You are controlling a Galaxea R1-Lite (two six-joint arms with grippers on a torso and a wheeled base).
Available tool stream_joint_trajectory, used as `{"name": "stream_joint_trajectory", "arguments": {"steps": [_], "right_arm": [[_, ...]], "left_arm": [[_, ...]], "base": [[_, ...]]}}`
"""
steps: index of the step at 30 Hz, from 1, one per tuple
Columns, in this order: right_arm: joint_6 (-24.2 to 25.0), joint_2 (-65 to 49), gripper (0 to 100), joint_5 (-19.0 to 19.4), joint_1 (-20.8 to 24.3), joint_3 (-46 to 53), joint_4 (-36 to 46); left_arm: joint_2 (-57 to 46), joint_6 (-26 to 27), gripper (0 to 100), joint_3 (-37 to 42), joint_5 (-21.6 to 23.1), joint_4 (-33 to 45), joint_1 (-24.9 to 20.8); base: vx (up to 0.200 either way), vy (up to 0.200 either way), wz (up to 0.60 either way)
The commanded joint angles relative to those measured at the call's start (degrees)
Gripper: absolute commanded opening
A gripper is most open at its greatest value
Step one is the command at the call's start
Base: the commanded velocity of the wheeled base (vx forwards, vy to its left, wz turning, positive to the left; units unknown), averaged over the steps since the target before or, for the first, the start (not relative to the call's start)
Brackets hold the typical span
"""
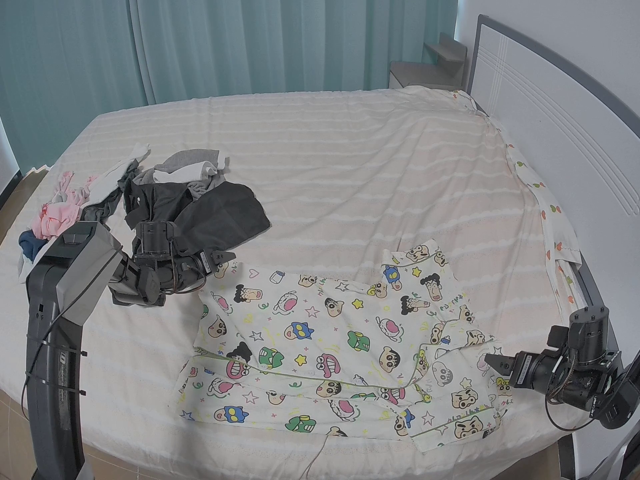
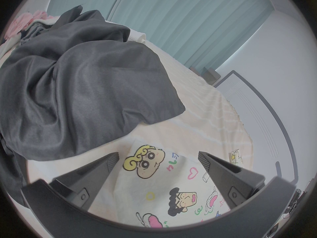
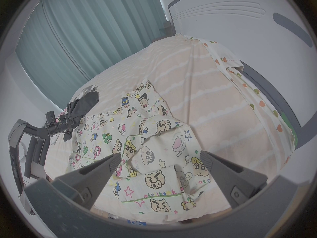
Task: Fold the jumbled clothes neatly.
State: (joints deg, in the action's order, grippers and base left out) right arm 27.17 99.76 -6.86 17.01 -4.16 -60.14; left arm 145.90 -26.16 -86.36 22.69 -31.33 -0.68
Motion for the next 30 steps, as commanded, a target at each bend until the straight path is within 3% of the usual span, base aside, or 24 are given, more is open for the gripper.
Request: {"name": "stream_joint_trajectory", "arguments": {"steps": [1,9,10,19,21,23,25,26,28,30], "right_arm": [[0.2,0.3,100,-0.1,0.5,-0.7,-0.1],[0.2,0.1,100,-0.1,0.4,-1.5,-0.1],[0.3,0.1,100,-0.1,0.3,-1.6,-0.1],[-3.9,6.0,100,1.7,-5.1,-14.7,3.5],[-4.4,7.1,100,3.5,-5.8,-18.9,6.6],[-4.6,7.9,100,9.6,-6.7,-24.8,12.1],[-4.8,8.3,100,11.4,-7.1,-26.3,13.9],[-7.0,10.1,100,14.9,-8.2,-30.7,17.7],[-9.2,12.0,100,15.9,-9.2,-33.5,19.1],[-13.2,16.2,100,16.4,-10.4,-38.1,19.4]], "left_arm": [[0.9,-0.6,100,0.0,0.4,-0.6,-0.3],[3.1,-0.3,100,-0.1,0.6,-1.1,-1.5],[3.1,-0.3,0,-0.1,0.6,-1.3,-1.5],[1.0,-1.3,0,3.0,-0.2,-5.6,-1.4],[-1.2,-2.6,0,4.9,-0.2,-6.5,-1.3],[-3.5,-3.5,0,6.7,-0.2,-7.4,-1.1],[-4.0,-3.5,0,7.3,-0.3,-7.6,-1.1],[-5.1,-3.4,0,8.8,-1.0,-8.2,-0.9],[-5.7,-3.1,0,9.8,-2.6,-8.7,-0.9],[-6.0,-2.7,0,11.2,-7.3,-9.7,-1.1]], "base": [[0.000,0.000,0.00],[0.000,0.000,0.00],[0.000,0.000,0.00],[0.000,0.000,0.00],[0.000,0.000,0.00],[0.000,0.000,0.00],[0.000,0.000,0.00],[0.000,0.000,0.00],[0.000,0.000,0.00],[0.000,0.000,0.00]]}}
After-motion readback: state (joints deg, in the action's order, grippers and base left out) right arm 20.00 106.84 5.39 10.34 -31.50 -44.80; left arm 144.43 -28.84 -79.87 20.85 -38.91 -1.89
